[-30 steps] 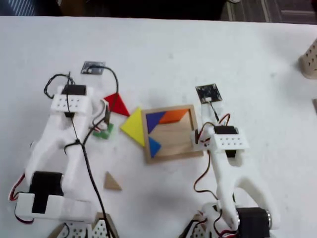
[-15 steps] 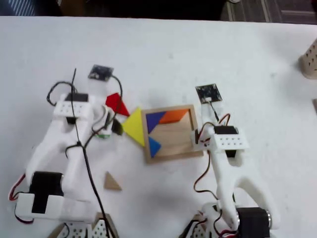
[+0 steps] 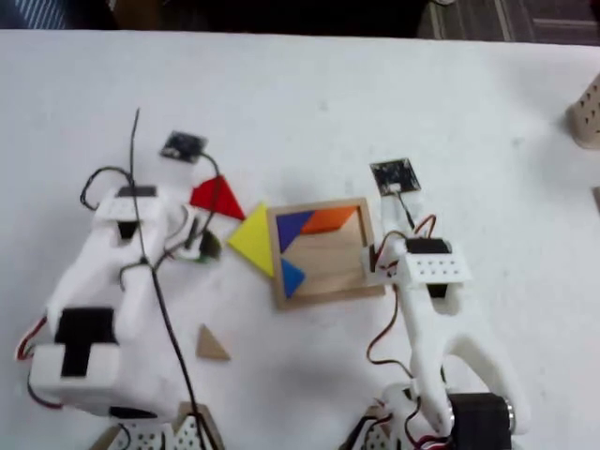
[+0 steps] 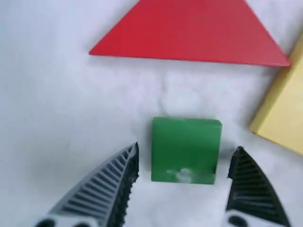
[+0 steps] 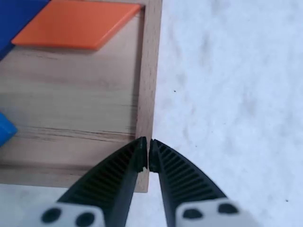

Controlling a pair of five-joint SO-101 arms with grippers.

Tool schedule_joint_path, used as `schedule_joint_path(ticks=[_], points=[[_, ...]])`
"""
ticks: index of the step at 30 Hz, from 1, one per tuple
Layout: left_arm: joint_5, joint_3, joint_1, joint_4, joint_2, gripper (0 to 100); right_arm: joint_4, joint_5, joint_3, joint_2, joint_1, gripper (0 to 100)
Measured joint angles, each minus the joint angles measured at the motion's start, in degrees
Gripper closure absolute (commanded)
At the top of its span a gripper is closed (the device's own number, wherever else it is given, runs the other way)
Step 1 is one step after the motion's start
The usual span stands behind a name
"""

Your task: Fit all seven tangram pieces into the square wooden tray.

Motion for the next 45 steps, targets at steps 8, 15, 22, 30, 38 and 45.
schedule_joint_path(ticks=[8,15,22,30,38,45], points=[[-0.18,-3.69,0.44,2.37,3.34,71,0.00,0.00,0.00,0.00,0.00,98.1],[-0.44,-3.69,1.85,2.55,3.69,90,0.00,0.00,0.00,0.00,0.00,98.1],[-4.92,-3.87,3.69,2.55,3.60,91,0.00,0.00,0.00,0.00,0.00,98.1],[-5.27,-5.27,3.69,5.10,3.60,91,0.00,0.00,0.00,0.00,0.00,98.1],[-5.63,-12.66,3.69,16.79,3.69,91,0.00,0.00,0.00,0.00,0.00,98.1],[-5.63,-14.59,3.69,20.22,3.69,91,0.00,0.00,0.00,0.00,0.00,98.1]])
